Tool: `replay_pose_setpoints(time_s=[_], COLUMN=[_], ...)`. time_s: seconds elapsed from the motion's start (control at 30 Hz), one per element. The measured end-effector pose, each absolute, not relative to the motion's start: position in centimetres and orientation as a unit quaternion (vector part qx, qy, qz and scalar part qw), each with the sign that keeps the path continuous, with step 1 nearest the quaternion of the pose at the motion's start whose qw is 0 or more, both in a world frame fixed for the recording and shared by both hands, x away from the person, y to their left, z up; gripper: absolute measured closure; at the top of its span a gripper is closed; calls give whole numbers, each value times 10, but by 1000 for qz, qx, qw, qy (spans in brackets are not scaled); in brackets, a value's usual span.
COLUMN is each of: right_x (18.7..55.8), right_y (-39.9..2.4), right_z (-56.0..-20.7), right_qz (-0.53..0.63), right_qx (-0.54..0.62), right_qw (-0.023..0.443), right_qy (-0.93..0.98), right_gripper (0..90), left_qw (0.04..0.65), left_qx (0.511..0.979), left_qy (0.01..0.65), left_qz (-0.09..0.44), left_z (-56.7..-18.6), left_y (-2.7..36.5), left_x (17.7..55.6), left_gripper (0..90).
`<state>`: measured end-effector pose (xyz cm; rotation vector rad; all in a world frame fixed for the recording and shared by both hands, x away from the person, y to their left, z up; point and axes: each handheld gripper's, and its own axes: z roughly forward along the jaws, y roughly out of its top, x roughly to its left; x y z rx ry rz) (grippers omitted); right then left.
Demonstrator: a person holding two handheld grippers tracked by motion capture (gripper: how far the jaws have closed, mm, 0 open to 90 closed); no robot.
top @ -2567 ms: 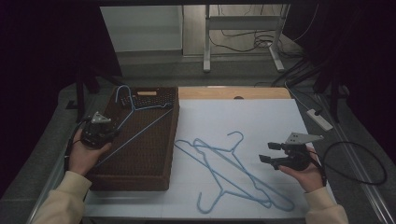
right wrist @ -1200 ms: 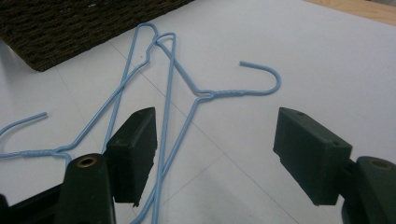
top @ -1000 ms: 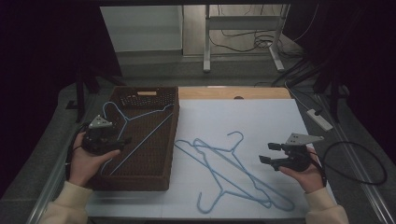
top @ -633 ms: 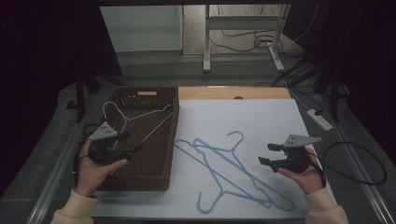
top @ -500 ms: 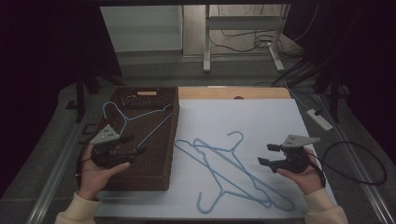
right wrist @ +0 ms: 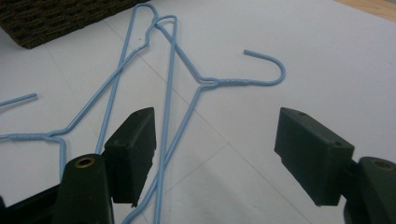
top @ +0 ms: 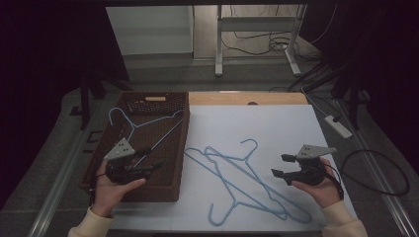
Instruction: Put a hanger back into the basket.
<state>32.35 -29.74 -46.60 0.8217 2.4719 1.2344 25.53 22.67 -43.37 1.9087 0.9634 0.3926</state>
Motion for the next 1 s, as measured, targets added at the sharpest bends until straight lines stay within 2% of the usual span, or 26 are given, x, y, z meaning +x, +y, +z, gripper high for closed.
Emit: replay_pose_setpoints(time_s=[0.47, 0.6, 1.0], right_x=[311, 302, 264], right_y=[-295, -292, -245], right_z=[-463, -460, -456], right_qz=[406, 400, 319], right_qx=[298, 292, 220], right_qw=[121, 103, 61], right_qy=[855, 862, 920], right_gripper=[319, 327, 354], left_qw=[466, 465, 464], left_qx=[782, 784, 785], left_qy=[384, 382, 384], left_qz=[156, 152, 149], left_z=[-437, -437, -441], left_y=[215, 212, 209], left_x=[251, 251, 251], left_gripper=[351, 351, 352])
